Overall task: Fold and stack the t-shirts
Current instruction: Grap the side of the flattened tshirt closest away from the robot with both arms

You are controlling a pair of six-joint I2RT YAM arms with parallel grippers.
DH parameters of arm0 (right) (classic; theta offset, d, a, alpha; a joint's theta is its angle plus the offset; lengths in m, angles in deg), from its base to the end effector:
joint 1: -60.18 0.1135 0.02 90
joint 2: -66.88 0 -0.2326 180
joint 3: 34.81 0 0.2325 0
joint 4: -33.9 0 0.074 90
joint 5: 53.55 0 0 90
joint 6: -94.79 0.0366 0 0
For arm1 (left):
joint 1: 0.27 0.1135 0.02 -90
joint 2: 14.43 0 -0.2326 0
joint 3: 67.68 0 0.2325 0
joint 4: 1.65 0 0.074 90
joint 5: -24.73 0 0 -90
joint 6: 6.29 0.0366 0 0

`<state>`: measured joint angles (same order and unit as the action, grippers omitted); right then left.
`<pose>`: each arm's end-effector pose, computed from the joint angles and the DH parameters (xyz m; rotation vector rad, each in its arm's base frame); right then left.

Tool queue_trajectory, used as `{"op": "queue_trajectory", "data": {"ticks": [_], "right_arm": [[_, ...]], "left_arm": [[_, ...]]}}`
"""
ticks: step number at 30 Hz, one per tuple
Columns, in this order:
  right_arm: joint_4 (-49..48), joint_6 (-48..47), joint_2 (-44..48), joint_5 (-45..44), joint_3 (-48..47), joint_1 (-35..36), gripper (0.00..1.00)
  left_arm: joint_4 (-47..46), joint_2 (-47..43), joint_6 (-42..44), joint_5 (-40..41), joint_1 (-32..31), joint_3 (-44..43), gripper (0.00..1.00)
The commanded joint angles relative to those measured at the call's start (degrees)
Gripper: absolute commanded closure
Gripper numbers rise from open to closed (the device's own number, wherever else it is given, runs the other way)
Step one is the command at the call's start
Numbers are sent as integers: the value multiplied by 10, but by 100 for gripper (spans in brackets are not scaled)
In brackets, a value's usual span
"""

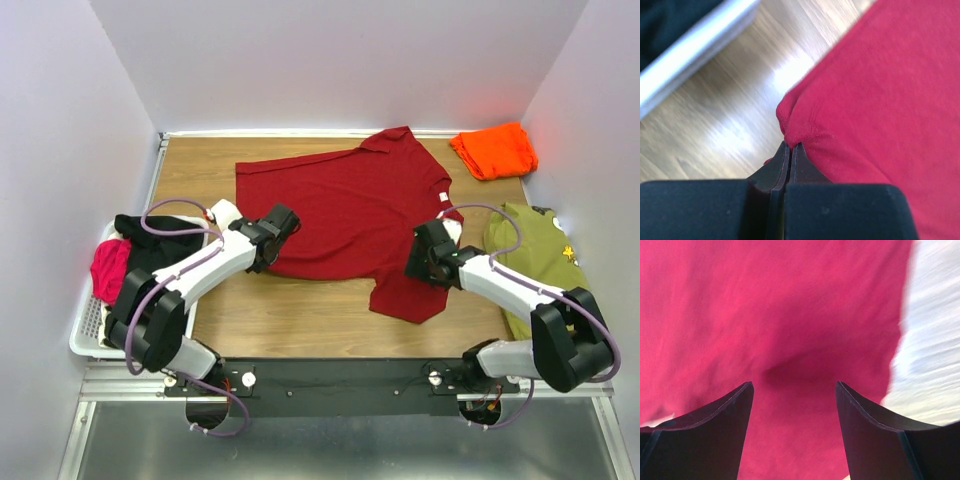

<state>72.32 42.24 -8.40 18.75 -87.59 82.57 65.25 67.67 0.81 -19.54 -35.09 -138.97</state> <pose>0.2156 0.0768 0.1543 0.4367 2.5170 -0.0143 0.2100 -0.1142 0.2030 -1.0492 2.0916 0.2943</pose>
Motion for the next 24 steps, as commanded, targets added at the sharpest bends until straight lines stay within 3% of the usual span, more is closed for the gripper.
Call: {"op": "queue_trajectory", "data": {"ticks": [1,13,24], "right_arm": [[37,68,9,-17,23,62,26],[15,75,-84,-36,-1,69,25],[-55,-51,-195,-70,-141,73,25]], "left_arm": [[-15,22,28,68,34,-6,100],[-98,53,88,59,102,-13,100],[-123,84,109,53,110,-19,100]]}}
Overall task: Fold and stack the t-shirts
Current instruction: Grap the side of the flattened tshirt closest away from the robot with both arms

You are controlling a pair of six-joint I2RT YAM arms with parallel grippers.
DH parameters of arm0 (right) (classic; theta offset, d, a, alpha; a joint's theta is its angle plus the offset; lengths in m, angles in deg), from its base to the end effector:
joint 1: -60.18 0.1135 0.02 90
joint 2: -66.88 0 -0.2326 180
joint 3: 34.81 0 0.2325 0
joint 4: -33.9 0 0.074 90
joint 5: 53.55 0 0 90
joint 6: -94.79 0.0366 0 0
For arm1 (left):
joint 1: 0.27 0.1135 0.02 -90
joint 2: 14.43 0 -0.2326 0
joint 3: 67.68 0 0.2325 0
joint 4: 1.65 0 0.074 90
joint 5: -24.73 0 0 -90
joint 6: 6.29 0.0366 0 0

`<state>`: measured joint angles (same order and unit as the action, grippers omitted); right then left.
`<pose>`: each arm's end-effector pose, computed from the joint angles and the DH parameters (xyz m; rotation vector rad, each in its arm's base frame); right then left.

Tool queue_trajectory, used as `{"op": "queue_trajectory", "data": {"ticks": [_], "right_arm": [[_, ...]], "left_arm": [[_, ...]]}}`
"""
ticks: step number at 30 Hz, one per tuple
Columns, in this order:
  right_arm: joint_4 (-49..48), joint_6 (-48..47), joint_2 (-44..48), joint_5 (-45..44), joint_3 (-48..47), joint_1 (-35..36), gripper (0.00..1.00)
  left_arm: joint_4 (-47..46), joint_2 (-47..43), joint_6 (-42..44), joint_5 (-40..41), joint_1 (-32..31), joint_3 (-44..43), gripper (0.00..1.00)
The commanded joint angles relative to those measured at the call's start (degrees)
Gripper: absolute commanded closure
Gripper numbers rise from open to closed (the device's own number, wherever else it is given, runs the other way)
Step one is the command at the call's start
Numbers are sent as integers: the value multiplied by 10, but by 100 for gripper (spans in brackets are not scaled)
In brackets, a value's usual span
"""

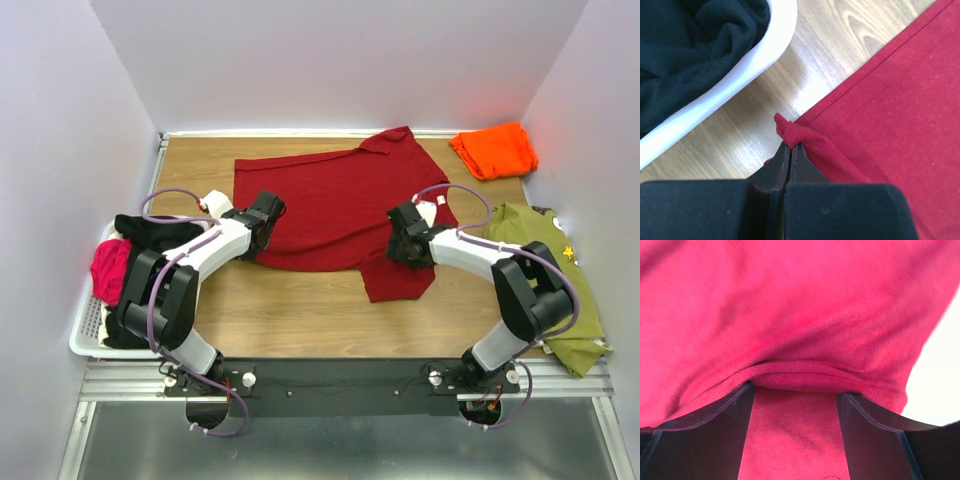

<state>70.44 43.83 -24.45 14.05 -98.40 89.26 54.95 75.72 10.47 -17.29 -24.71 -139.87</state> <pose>0.2497 0.1229 0.1407 0.3369 2.5356 -0.0924 0.2552 -0.0861 0.1795 -1.0799 2.0438 0.4403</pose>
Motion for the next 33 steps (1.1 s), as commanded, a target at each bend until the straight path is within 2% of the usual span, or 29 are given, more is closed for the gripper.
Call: {"op": "queue_trajectory", "data": {"ticks": [1,5,8,9,14,17,22,31,33], "right_arm": [[-42,-75,-37,-24,-36,6,25],[-40,-82,-18,-44,-44,8,25],[-32,-63,65,-49,-8,11,25],[-29,-45,119,-53,6,12,25],[37,3,234,-65,72,11,25],[91,40,227,-77,81,11,26],[119,112,166,-82,98,12,29],[119,154,148,-101,119,11,41],[116,156,140,-100,120,11,47]], "left_arm": [[-22,8,15,30,6,-10,100],[-26,19,22,26,6,-17,100],[-37,22,27,23,6,-14,100],[-39,23,31,23,7,-14,100],[-41,31,34,24,10,-18,100],[-42,33,35,25,13,-18,100],[-42,35,37,26,19,-21,100],[-56,27,49,21,26,-14,100],[-57,26,49,19,26,-12,100]]}}
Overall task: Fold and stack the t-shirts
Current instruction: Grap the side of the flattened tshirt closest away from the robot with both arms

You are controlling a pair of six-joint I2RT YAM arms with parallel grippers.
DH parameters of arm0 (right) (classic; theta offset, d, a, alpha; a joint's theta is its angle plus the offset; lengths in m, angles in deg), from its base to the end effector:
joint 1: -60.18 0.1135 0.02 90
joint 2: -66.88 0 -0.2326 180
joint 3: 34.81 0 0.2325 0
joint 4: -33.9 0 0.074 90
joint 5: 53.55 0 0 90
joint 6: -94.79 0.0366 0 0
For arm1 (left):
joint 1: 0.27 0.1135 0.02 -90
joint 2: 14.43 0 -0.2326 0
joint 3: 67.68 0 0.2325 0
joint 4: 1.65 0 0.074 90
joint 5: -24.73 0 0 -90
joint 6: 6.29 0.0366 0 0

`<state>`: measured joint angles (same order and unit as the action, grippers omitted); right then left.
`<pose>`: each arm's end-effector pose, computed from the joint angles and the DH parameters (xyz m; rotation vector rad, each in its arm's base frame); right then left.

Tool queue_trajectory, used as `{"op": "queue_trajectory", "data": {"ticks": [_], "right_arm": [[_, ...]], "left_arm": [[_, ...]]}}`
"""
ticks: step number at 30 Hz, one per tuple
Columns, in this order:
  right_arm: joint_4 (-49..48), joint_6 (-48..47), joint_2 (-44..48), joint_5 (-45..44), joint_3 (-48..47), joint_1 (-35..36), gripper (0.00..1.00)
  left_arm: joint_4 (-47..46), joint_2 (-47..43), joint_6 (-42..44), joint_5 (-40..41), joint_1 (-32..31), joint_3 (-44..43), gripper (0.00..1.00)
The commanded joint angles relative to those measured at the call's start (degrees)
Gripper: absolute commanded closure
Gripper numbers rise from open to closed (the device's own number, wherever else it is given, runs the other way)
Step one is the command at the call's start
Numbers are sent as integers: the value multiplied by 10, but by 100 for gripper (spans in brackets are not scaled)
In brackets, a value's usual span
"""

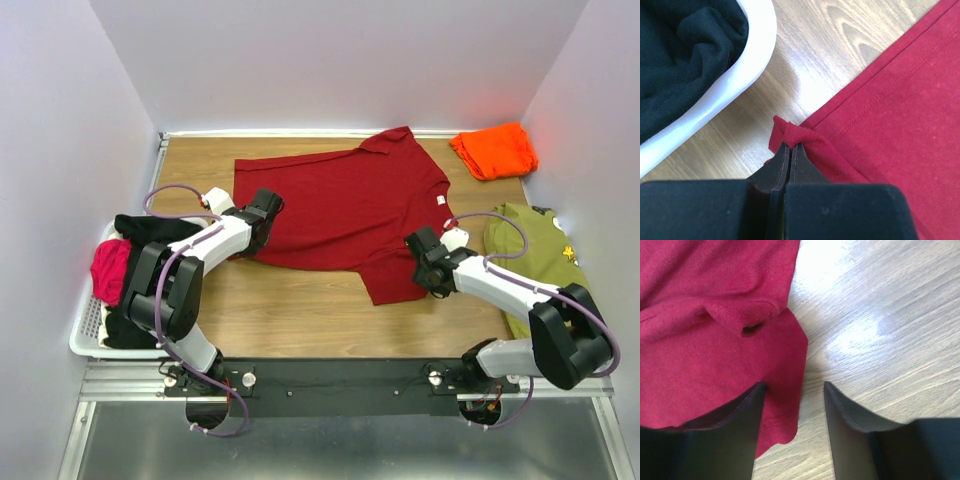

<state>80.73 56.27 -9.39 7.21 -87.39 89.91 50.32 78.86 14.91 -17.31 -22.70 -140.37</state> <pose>0.1939 0.0901 0.1462 0.5930 2.4818 -0.2200 0.2696 -0.0819 0.1699 -1.0506 2.0542 0.4640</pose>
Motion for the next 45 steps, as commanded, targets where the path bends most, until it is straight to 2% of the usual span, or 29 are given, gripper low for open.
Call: {"op": "queue_trajectory", "data": {"ticks": [1,4,5,8,10,17,26,33,36,41,45], "right_arm": [[12,33,-18,-30,9,4,50],[5,31,-26,-21,8,4,65],[4,31,-29,-19,5,4,76],[4,30,-26,-12,3,4,94],[4,26,-21,-7,-1,4,99],[40,5,-21,-21,-48,20,99],[68,-35,-115,-79,-192,65,99],[61,-70,-227,-91,-284,100,73],[44,-88,-254,-85,-305,112,67],[13,-111,-277,-58,-315,117,65],[13,-110,-252,-75,-308,120,64]], "left_arm": [[-12,-7,6,20,7,-5,100],[-17,-10,8,19,10,1,100],[-17,-11,9,18,11,1,100],[-19,-15,10,17,12,3,100],[-20,-18,11,18,12,3,100],[-24,-15,14,17,13,3,100],[-22,-7,17,15,13,-1,100],[-23,-2,20,14,13,-4,100],[-23,0,21,14,13,-3,100],[-26,0,23,13,13,0,100],[-27,-1,26,13,13,-1,100]]}}
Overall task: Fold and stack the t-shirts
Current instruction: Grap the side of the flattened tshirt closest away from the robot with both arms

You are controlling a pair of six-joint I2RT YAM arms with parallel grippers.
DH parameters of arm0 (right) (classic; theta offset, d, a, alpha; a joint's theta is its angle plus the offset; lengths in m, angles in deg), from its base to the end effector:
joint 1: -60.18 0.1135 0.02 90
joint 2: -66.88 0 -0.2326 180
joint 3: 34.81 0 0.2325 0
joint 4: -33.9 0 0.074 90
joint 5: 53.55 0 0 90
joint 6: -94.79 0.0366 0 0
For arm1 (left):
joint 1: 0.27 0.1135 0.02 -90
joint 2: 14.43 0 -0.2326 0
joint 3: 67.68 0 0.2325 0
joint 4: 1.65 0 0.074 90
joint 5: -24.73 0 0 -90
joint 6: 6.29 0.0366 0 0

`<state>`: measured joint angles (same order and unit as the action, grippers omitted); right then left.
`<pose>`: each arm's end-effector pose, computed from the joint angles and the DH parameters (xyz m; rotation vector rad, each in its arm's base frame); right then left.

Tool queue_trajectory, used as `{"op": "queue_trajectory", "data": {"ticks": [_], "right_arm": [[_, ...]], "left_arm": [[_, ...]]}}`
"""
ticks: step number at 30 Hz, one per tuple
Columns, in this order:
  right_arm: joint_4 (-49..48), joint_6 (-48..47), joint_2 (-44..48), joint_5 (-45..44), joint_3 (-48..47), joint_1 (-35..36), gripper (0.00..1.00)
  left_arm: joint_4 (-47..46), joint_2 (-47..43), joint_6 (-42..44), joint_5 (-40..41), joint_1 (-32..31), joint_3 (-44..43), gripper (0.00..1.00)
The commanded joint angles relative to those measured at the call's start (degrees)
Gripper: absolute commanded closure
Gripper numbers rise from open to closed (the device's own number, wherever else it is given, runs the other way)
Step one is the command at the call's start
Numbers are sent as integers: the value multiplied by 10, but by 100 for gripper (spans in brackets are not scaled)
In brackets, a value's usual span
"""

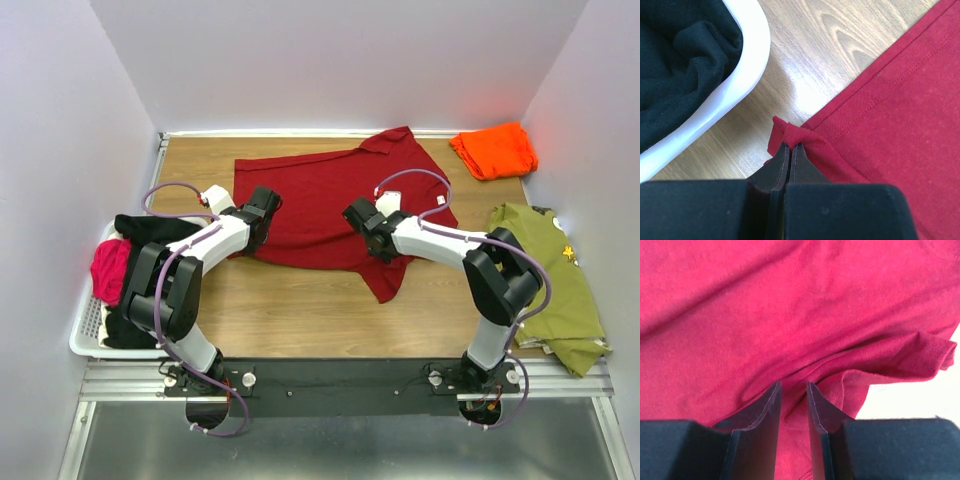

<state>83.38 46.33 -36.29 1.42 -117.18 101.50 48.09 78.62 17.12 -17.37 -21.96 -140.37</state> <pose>0.2583 0.1991 0.1595 0.1403 2.4708 -0.3005 0.2738 -0.0797 0.1722 -1.0376 2.0447 0.4494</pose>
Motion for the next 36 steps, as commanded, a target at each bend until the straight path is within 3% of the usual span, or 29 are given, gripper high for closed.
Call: {"op": "queue_trajectory", "data": {"ticks": [1,6,16,22,27,36], "right_arm": [[-13,-8,28,-21,-5,4,64],[0,2,101,-36,27,4,62],[22,62,134,-10,115,4,61],[-26,36,125,-15,149,4,53],[-93,19,121,-8,180,4,53],[-117,7,130,0,178,4,52]], "left_arm": [[-5,1,4,12,5,0,100],[-8,-1,7,12,5,2,100],[-9,-6,8,11,5,5,100],[-13,-3,9,7,5,7,100],[-13,-8,10,9,5,11,100],[-9,-9,9,10,5,10,100]]}}
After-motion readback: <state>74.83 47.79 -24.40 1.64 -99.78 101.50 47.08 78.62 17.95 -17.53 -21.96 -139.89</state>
